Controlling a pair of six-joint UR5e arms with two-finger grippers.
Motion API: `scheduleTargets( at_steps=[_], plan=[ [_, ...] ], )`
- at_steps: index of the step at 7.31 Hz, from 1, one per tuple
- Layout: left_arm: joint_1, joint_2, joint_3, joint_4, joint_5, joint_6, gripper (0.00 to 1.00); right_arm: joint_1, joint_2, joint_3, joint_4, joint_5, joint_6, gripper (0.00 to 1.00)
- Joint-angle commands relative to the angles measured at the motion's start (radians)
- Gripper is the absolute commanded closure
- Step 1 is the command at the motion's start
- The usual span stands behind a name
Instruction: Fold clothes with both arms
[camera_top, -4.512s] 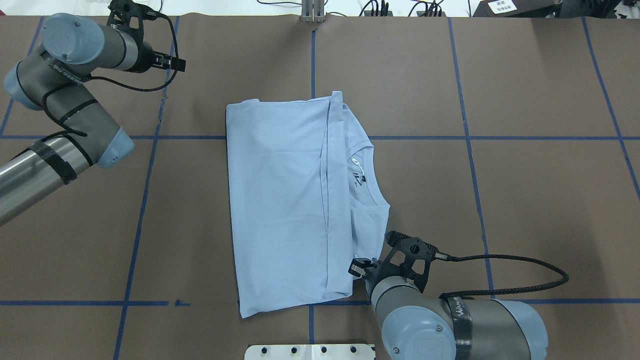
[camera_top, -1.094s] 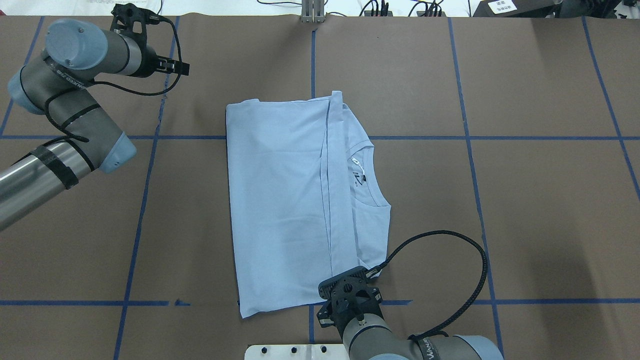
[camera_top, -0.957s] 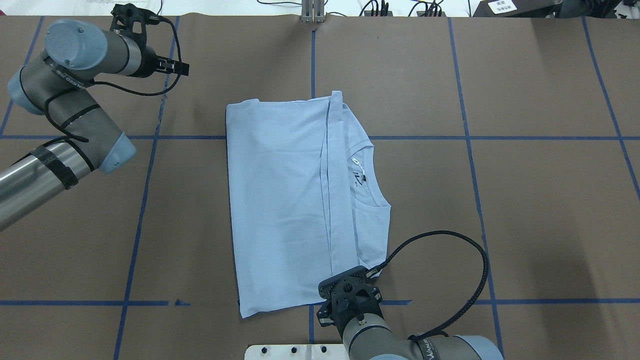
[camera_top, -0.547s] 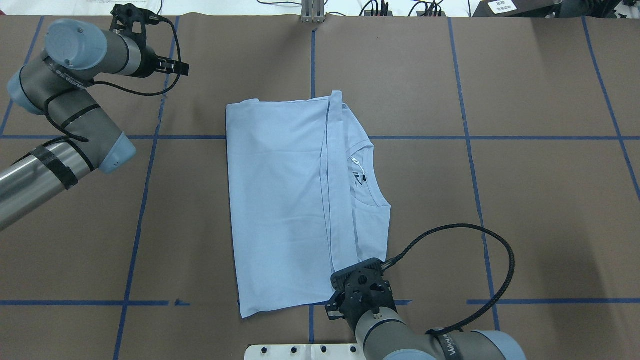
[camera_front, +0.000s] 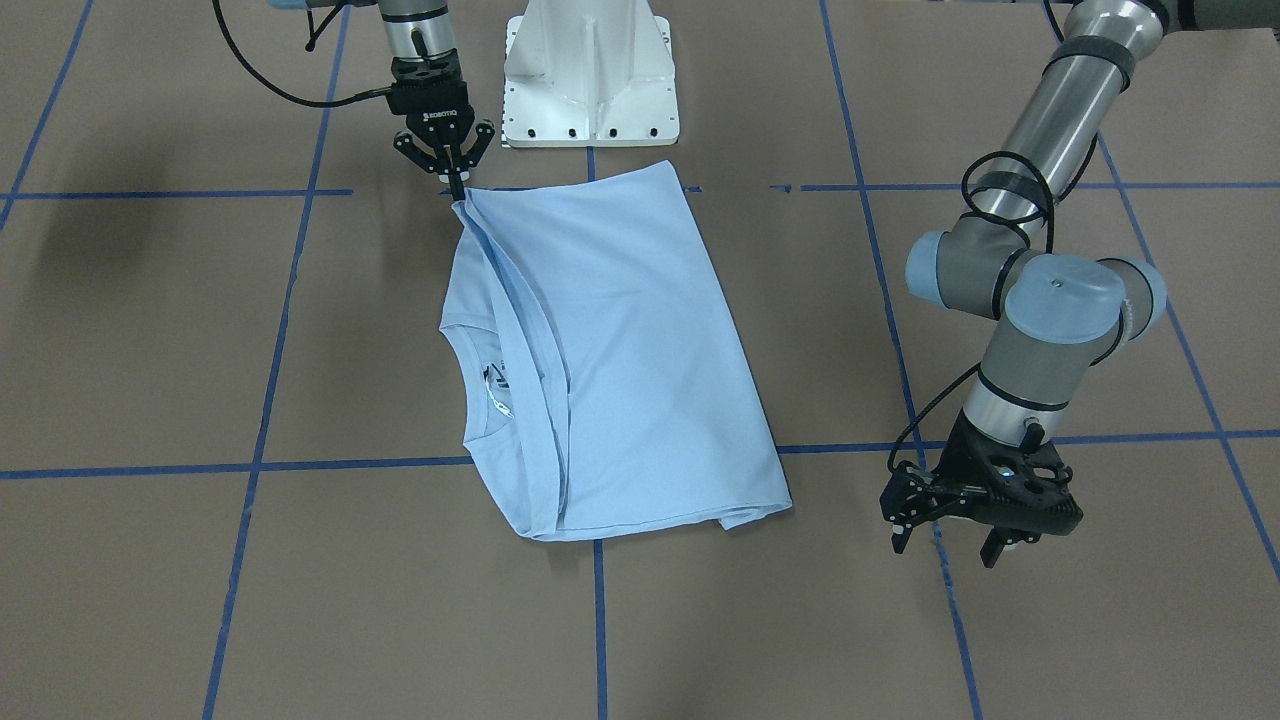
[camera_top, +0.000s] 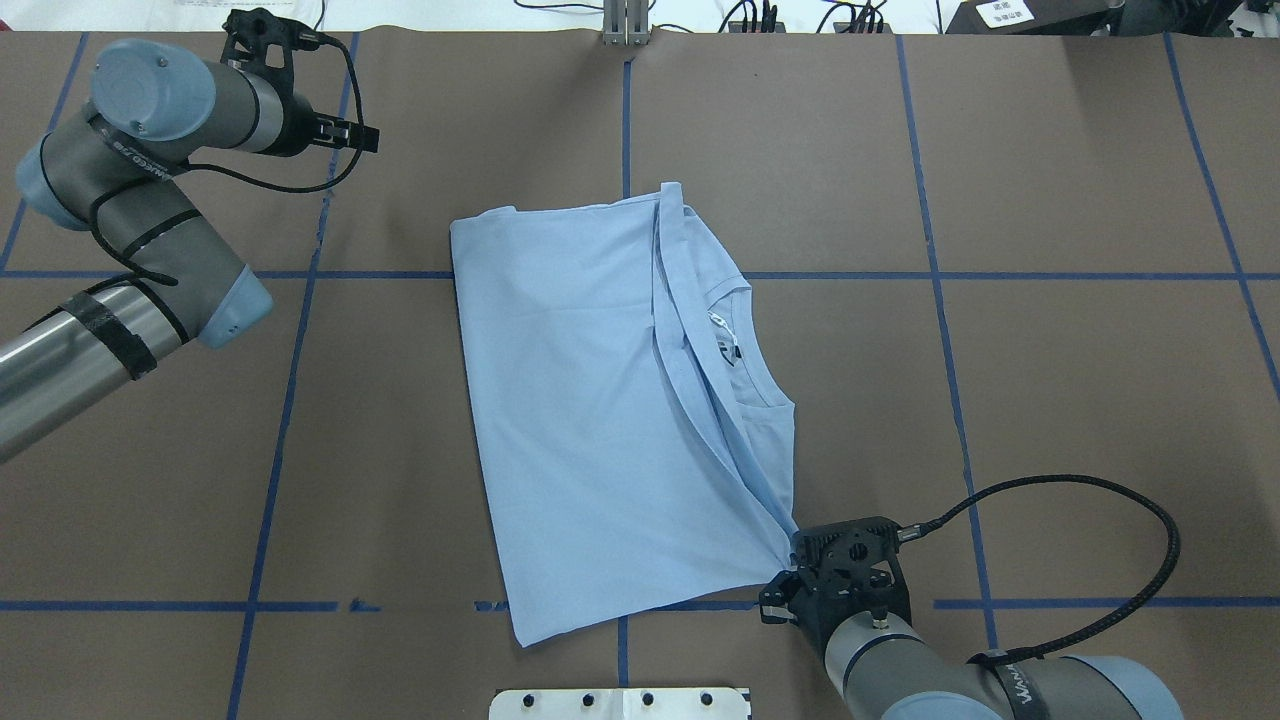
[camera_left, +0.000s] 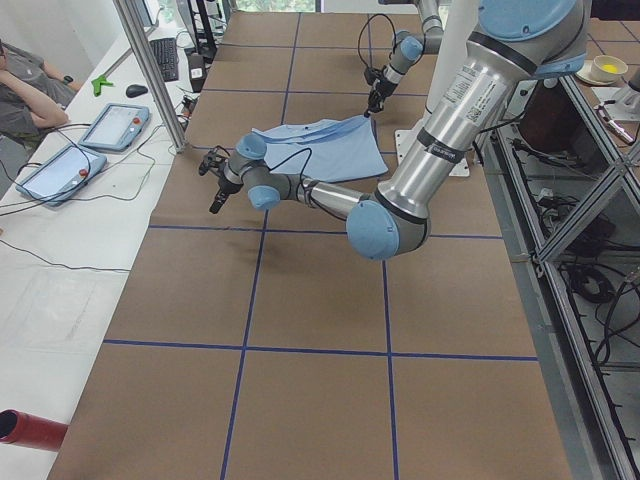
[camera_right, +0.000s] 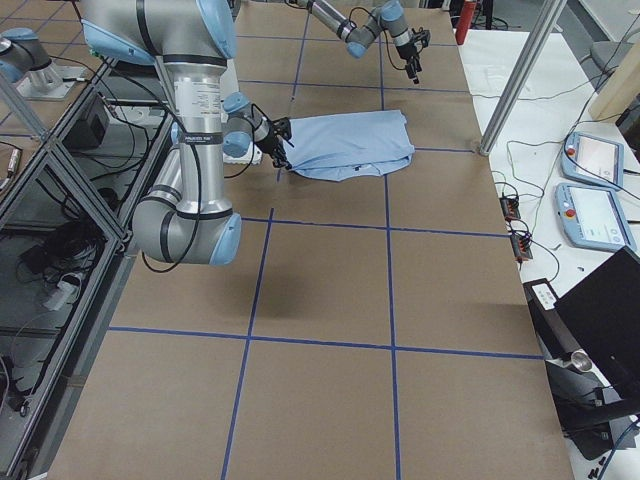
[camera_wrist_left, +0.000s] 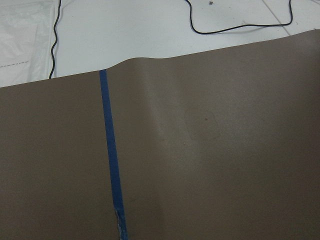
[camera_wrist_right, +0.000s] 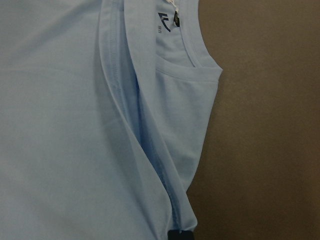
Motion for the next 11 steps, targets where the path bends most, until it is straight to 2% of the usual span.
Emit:
scheduleTargets(
  at_steps=[1, 2, 4, 5, 6, 7, 8, 9, 10, 11],
  plan=[
    [0.0, 0.0, -0.002, -0.002, 0.0, 0.0, 0.0, -0.005, -0.014, -0.004, 0.001, 0.002, 0.035, 0.01],
    [0.0, 0.0, -0.003, -0.002, 0.0, 0.0, 0.0, -0.006, -0.005, 0.0, 0.002, 0.008, 0.029, 0.0],
    [0.002, 0.0, -0.022, 0.0, -0.003, 0.0, 0.0, 0.058, 0.1, -0.003, -0.002, 0.041, -0.023, 0.0],
    [0.005, 0.015, -0.032, 0.0, -0.003, 0.0, 0.0, 0.126, 0.156, -0.023, -0.004, 0.11, -0.101, 0.0],
    [0.008, 0.023, -0.046, 0.0, -0.003, -0.002, 0.0, 0.191, 0.208, -0.099, -0.004, 0.174, -0.167, 0.0],
    [0.008, 0.023, -0.045, 0.0, -0.003, -0.002, 0.0, 0.208, 0.228, -0.15, -0.002, 0.193, -0.28, 0.0],
    [0.012, 0.023, -0.043, 0.0, -0.003, -0.005, 0.0, 0.202, 0.219, -0.153, -0.008, 0.197, -0.372, 0.0],
    [0.021, 0.023, -0.042, 0.0, -0.003, -0.02, 0.0, 0.179, 0.195, -0.158, -0.01, 0.197, -0.389, 0.0],
    [0.023, 0.025, -0.042, 0.0, -0.003, -0.02, 0.0, 0.172, 0.166, -0.147, -0.008, 0.191, -0.387, 0.04],
    [0.023, 0.025, -0.042, 0.0, -0.003, -0.021, 0.0, 0.155, 0.159, -0.149, -0.01, 0.187, -0.387, 0.33]
  ],
)
